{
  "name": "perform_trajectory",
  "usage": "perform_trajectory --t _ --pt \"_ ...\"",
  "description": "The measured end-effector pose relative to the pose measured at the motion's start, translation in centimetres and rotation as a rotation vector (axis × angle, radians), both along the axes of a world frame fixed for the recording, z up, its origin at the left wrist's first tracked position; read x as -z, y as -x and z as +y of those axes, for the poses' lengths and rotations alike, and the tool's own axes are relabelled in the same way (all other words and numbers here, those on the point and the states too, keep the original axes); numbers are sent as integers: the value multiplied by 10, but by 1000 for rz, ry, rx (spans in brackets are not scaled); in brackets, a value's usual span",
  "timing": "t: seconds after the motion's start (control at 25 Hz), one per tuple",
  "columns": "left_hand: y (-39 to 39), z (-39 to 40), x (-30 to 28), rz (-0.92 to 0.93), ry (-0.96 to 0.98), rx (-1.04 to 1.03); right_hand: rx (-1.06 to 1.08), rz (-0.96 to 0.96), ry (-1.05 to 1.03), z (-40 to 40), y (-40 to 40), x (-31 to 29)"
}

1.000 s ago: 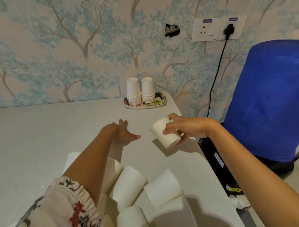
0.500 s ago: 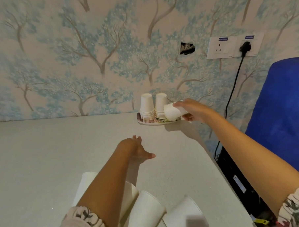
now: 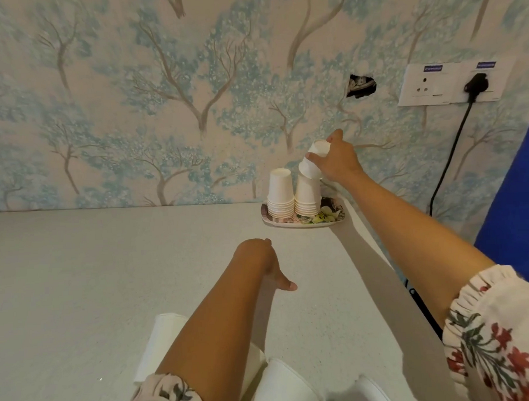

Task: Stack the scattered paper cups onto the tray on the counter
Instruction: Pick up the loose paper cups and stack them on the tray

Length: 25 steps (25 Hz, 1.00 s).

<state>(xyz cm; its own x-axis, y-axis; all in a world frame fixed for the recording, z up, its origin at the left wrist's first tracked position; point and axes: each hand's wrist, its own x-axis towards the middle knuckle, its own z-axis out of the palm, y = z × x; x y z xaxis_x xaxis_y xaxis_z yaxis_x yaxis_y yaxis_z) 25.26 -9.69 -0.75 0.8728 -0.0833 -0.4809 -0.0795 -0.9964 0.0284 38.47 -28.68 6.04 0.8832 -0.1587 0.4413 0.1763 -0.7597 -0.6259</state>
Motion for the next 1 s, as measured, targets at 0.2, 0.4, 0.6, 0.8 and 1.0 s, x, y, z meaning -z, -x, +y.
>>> perform_trajectory --t 0.2,0.4,0.6,0.8,1.0 --pt "-1 5 7 -22 61 -19 -17 36 66 5 -8 4" --pt "5 11 14 -78 145 -32 2 36 56 -1 8 8" --pt "7 14 13 -85 147 -38 -96 60 22 0 54 8" --pt "11 19 22 -104 161 -28 -355 229 76 4 142 2" --pt "15 22 33 -142 111 -18 -712 557 298 4 245 -3"
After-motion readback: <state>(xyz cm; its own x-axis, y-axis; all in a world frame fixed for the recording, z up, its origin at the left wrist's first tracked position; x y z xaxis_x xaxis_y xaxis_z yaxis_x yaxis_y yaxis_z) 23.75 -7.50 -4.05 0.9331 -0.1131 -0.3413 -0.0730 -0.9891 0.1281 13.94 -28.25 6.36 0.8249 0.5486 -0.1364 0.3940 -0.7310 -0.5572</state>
